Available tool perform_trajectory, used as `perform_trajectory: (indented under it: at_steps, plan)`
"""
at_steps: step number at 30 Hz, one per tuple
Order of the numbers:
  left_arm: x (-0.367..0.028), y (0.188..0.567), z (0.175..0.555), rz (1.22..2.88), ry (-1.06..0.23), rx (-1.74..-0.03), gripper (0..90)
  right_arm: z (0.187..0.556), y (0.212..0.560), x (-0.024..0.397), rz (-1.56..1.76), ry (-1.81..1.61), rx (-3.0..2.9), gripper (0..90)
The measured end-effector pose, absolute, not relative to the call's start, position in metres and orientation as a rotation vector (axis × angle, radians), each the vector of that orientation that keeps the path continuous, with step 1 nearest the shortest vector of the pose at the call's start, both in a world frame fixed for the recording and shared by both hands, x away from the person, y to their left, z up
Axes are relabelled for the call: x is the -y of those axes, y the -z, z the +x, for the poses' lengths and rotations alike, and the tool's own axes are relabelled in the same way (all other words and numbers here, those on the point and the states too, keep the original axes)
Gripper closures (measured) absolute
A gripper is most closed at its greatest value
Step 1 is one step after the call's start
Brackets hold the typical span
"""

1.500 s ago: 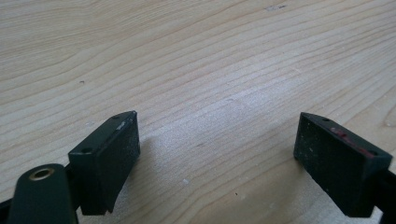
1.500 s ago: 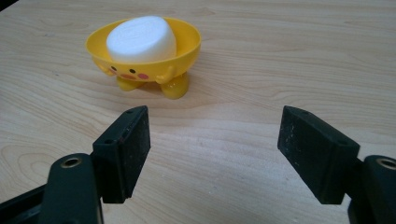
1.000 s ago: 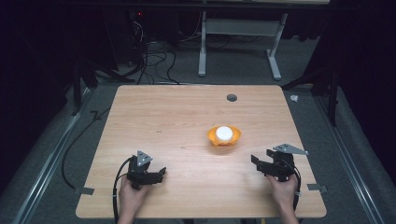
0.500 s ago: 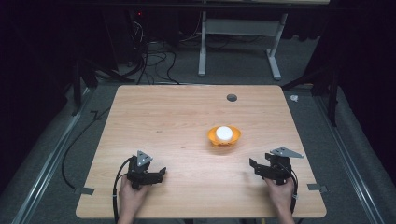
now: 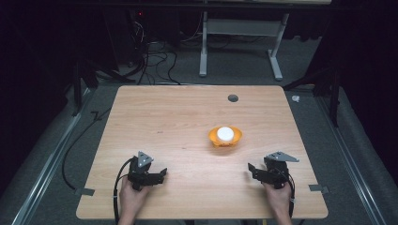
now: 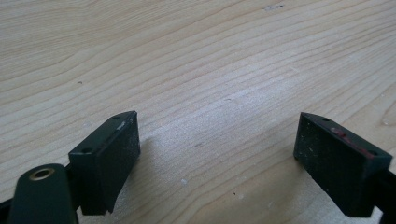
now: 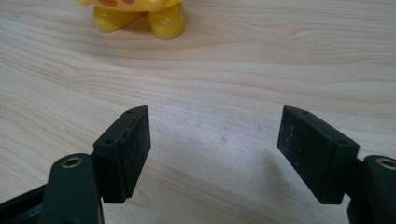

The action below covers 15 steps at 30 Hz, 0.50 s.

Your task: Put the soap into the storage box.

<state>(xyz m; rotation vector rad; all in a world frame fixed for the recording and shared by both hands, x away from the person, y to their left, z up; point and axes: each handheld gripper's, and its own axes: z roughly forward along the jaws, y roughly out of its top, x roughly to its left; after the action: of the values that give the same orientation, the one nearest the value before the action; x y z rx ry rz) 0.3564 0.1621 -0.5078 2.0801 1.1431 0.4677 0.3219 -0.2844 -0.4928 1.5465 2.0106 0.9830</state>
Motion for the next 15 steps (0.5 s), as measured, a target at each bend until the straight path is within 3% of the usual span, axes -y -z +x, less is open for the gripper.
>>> perform_trajectory:
  at_steps: [15]
  plan:
    - [-0.162, 0.508, 0.356, 2.081, -0.467, -1.141, 14.9, 0.319, 0.501, 0.27, 1.477, -0.866, -2.066, 25.8]
